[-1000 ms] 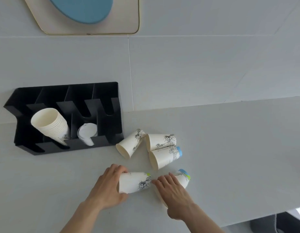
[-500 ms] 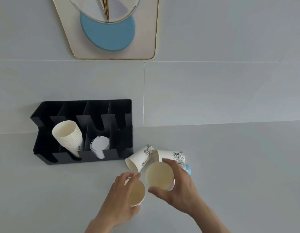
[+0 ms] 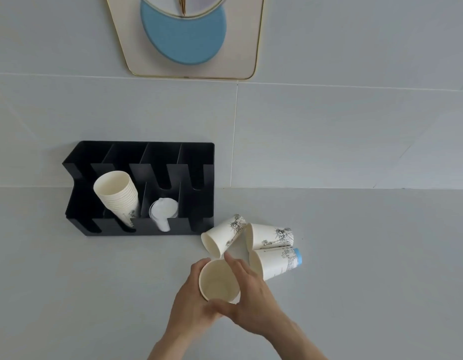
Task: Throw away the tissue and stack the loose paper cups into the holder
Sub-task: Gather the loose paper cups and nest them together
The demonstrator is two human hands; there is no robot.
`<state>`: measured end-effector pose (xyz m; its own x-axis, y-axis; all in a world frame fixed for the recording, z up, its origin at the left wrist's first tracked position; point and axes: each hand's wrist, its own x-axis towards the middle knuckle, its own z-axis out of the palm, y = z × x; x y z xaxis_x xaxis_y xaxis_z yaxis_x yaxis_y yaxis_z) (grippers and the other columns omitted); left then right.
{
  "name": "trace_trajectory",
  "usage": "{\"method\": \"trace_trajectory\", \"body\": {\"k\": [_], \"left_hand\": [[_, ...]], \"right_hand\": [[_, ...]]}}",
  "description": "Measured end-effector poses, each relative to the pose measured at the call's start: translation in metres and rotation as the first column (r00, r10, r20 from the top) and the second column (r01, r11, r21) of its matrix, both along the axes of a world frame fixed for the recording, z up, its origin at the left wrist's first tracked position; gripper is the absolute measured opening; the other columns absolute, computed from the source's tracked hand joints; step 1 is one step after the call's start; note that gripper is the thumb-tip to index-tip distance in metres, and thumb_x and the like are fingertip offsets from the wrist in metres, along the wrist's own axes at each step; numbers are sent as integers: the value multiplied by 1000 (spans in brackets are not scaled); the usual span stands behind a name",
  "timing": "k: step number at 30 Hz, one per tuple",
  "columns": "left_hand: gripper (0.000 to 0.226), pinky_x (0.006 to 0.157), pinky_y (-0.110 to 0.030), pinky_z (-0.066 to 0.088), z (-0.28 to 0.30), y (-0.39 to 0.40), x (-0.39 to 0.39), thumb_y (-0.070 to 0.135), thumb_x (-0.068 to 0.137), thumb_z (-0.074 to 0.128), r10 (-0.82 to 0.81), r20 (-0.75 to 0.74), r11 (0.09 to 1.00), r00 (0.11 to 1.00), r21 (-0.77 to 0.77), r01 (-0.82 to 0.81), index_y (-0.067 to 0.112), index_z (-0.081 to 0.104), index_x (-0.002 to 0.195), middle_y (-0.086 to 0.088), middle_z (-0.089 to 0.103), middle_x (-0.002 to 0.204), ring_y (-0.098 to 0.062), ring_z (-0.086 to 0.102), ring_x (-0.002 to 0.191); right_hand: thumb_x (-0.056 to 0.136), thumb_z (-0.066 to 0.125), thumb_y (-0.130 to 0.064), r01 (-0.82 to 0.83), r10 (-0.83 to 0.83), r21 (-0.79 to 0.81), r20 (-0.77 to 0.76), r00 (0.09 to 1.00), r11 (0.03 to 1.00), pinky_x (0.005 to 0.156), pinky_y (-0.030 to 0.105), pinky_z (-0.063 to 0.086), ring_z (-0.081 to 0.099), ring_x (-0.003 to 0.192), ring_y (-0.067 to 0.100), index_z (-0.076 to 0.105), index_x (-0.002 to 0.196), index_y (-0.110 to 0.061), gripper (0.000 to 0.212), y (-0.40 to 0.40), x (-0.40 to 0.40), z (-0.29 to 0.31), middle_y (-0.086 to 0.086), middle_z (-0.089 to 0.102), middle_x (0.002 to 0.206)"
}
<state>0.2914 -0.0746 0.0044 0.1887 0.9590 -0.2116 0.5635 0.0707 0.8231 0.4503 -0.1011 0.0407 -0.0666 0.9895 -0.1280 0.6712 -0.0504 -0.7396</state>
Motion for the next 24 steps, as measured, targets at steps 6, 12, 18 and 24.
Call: {"method": "trace_trajectory", "body": {"k": [6, 12, 18, 24], "left_hand": [[86, 71, -17, 52, -10, -1, -4, 41, 51, 85, -11, -4, 1000, 1000, 27, 11, 63, 33, 116, 24, 67, 107, 2, 65, 95], [99, 81, -17, 49, -9, 0, -7, 48, 51, 92, -47, -6, 996, 999, 74, 47, 59, 33, 130, 39, 56, 119, 6, 59, 106], [99, 84, -18, 44, -7, -3, -3, 44, 54, 93, -26, -16, 996, 1000, 85, 28, 59, 30, 129, 41, 49, 124, 13, 50, 110], [101, 89, -25, 48, -8, 0, -2, 43, 55, 93, -31, -38, 996, 999, 78, 34, 54, 30, 133, 40, 48, 124, -1, 53, 111]], "right_hand": [[78, 70, -64, -55, 58, -22, 124, 991, 998, 111, 36, 41, 41, 142, 13, 20, 160, -28, 103, 9, -4, -11, -14, 32, 162], [87, 69, -56, 18, -17, -18, 67, 998, 1000, 110, 30, 41, 47, 136, 12, 38, 155, -24, 81, 19, 16, -5, -11, 48, 152], [68, 68, 11, -24, -14, 70, 498, 867, 997, 107, 39, 46, 56, 132, 34, 50, 147, -7, 83, 32, 71, -43, 9, 62, 138], [27, 88, 5, -139, 49, 73, 697, 716, 988, 92, 43, 59, 66, 118, 31, 59, 140, -7, 118, 30, 72, -65, 8, 68, 132]]}}
